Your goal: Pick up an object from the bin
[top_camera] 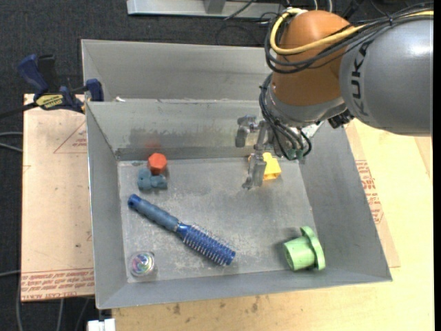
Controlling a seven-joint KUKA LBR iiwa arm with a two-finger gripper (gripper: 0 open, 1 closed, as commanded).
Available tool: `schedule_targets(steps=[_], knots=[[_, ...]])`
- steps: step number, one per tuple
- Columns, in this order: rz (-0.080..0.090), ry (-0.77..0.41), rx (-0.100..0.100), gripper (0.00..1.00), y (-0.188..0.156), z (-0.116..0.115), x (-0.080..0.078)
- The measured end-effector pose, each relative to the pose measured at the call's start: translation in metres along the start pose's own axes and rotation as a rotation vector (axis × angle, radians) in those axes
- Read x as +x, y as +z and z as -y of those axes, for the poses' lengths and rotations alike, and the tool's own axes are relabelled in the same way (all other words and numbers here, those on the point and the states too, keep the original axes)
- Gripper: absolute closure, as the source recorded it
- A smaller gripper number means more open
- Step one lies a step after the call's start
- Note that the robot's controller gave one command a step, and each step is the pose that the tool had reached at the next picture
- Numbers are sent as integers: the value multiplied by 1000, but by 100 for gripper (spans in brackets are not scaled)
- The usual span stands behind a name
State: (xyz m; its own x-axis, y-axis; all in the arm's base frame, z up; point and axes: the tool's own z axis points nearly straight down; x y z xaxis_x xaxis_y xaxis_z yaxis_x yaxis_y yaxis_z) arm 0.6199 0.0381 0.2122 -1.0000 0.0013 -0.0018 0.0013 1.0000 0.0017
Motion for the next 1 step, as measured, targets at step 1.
schedule_targets(steps=[1], knots=[[-7, -85, 4, 0, 25, 84, 65]])
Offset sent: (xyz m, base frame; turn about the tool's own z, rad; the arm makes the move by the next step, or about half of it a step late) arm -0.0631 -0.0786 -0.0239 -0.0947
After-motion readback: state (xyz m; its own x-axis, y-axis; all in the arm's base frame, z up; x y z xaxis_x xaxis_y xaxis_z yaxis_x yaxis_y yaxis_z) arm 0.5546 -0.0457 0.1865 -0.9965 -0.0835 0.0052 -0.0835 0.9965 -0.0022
